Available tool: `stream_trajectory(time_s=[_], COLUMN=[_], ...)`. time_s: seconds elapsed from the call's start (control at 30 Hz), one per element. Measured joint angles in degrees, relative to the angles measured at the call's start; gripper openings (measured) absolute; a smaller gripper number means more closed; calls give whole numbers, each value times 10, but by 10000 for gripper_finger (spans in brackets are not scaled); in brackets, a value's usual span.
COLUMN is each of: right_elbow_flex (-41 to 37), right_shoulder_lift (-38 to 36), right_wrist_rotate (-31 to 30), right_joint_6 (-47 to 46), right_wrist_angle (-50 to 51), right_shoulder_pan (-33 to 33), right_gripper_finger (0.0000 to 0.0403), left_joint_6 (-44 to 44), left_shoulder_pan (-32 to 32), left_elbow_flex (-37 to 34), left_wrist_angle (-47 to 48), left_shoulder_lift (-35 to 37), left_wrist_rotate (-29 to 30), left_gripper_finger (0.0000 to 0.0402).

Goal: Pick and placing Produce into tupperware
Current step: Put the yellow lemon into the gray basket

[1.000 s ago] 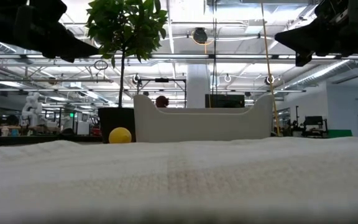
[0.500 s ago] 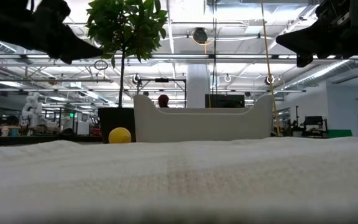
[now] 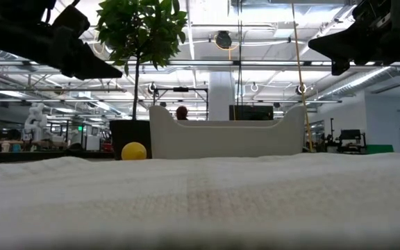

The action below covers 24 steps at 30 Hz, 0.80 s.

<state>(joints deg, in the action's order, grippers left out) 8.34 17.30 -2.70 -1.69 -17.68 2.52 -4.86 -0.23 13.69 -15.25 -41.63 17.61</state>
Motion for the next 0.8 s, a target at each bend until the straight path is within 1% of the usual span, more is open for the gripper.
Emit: stream_trajectory(time_s=[0.2,0.43,0.7,0.8], right_elbow_flex=[0,0,0,0], right_shoulder_lift=[0,0,0,0], right_wrist_rotate=[0,0,0,0], right_joint_6=[0,0,2,4], right_wrist_angle=[0,0,0,0], right_shoulder_pan=[0,0,0,0], right_gripper_finger=[0,0,0,0], left_joint_6=[-8,-9,-16,-31], left_shoulder_pan=[0,0,0,-1], left_elbow_flex=[0,0,0,0], left_wrist_angle=[0,0,0,1], left_shoulder_lift=[0,0,0,0], left_wrist_rotate=[0,-1,-2,-22], left_gripper_finger=[11,3,20,20])
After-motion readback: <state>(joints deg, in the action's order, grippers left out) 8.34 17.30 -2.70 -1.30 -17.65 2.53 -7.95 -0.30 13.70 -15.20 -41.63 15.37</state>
